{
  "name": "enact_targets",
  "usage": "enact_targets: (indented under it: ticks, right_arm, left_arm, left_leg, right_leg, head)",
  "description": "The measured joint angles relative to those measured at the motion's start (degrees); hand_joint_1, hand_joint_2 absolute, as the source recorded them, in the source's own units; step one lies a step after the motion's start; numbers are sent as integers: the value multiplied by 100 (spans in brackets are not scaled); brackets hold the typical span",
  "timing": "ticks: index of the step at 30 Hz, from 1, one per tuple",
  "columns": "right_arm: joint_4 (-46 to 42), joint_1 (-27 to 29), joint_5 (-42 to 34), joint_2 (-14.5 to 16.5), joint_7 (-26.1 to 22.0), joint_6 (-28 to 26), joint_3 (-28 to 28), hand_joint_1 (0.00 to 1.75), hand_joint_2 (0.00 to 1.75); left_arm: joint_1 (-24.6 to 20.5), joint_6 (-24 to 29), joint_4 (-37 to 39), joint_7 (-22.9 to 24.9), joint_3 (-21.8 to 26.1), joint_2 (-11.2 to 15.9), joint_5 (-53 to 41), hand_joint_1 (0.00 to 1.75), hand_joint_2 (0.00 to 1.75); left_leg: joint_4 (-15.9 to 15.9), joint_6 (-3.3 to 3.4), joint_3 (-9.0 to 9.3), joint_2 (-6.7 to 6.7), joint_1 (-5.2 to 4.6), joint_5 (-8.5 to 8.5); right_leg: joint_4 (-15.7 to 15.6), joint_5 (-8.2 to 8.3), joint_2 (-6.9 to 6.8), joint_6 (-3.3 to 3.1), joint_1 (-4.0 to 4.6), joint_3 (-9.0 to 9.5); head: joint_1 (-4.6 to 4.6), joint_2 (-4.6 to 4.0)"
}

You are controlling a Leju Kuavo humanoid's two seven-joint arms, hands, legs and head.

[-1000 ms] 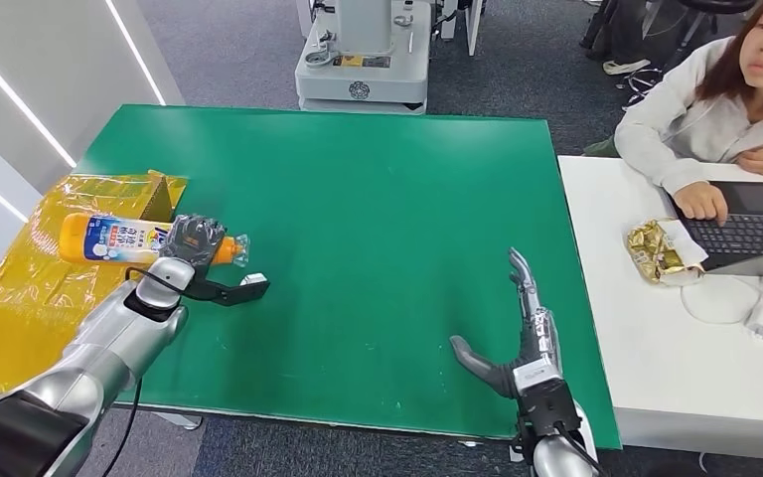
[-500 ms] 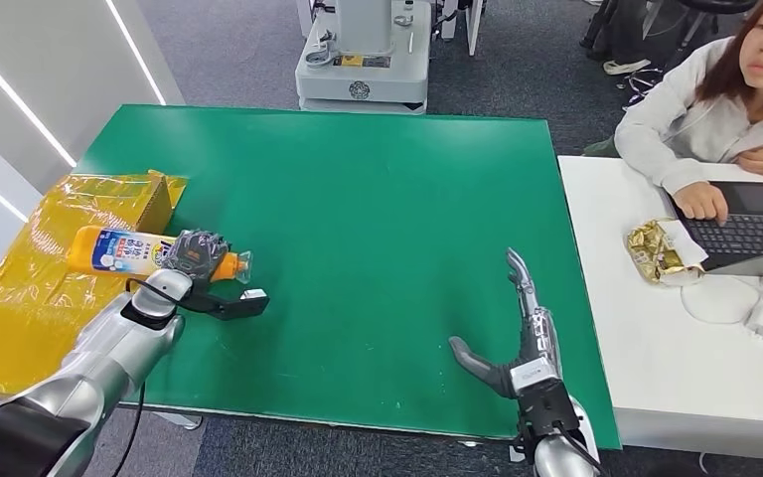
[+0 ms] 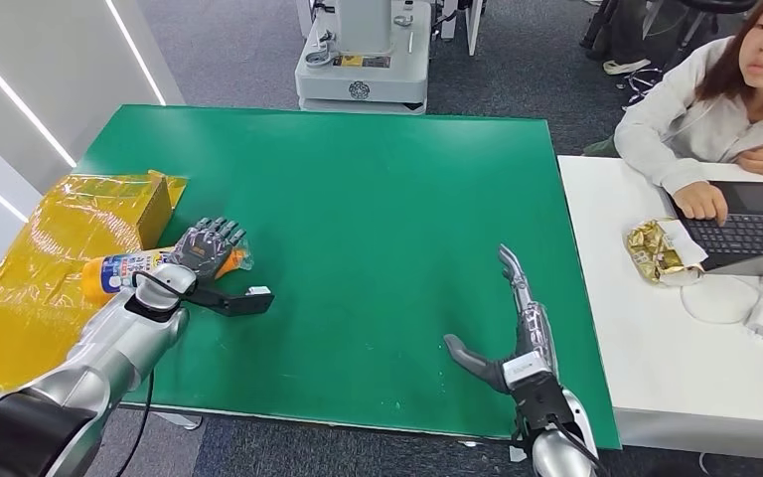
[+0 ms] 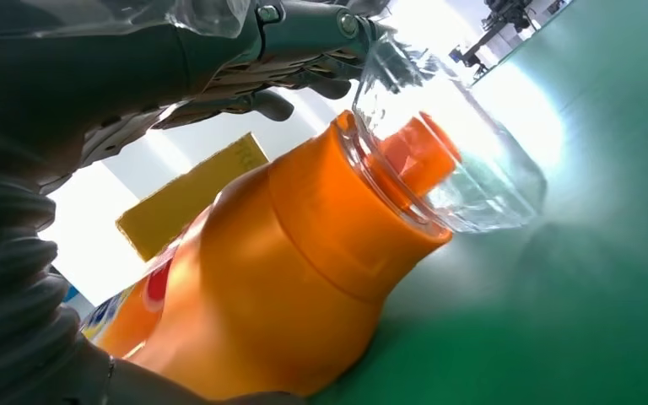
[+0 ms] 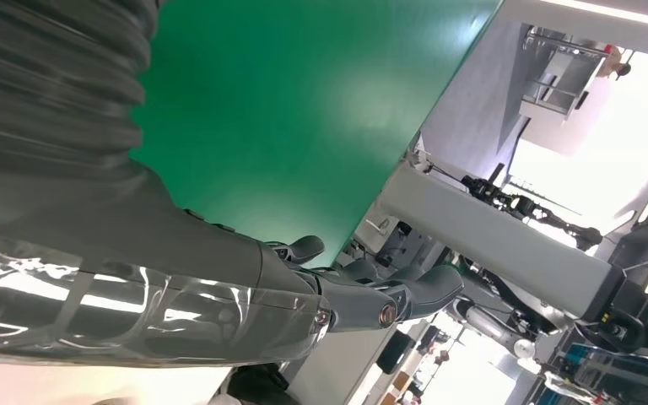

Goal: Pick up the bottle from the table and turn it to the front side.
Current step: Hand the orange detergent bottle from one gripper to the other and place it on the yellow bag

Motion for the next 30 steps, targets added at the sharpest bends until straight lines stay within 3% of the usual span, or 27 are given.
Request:
enact_targets:
  ticks: [21,23,26,28,30]
  right_arm:
    - [363,-260,-117,-1,-16,14,115,0,175]
    - [368,-261,-135,0,-18,20,133,0,175]
    - [395,-262,-211,2,-45,19,178,0,175]
    - [428,-260,-340,13,-121,2,217,0,175]
    - [459,-254,-475,30,-214,-16,250,0,175]
  left_arm:
    - [71,441,11,-434,288,-97,726,0,175]
    - [161,778,-45,-782,405,-146,1259,0,175]
    - [491,1146,-461,-1776,757,-334,2898,0,175]
    - [857,1006,-1071,-2441,1020,-542,4550,0,175]
    - [1260,698,-1836,-2775,1185,-766,6062,0,175]
  left_leg:
    - [0,0,0,-1,0,0]
    - [0,0,0,0,-1,0]
    - [0,0,0,-1,-3,0]
    - [0,1,0,0,-6,-2]
    - [1,1,-2,0,-7,-4]
  right_leg:
    - [0,0,-1,0,0,0]
    - [0,0,0,0,0,0]
    - [-1,0,-1,0,-1,0]
    - [-3,-1,0,1,-2,-1]
    - [-6,-2,0,3,-3,0]
  head:
    - [0,0]
    - [0,0]
    - [1,0]
    - [1,0]
    - [1,0]
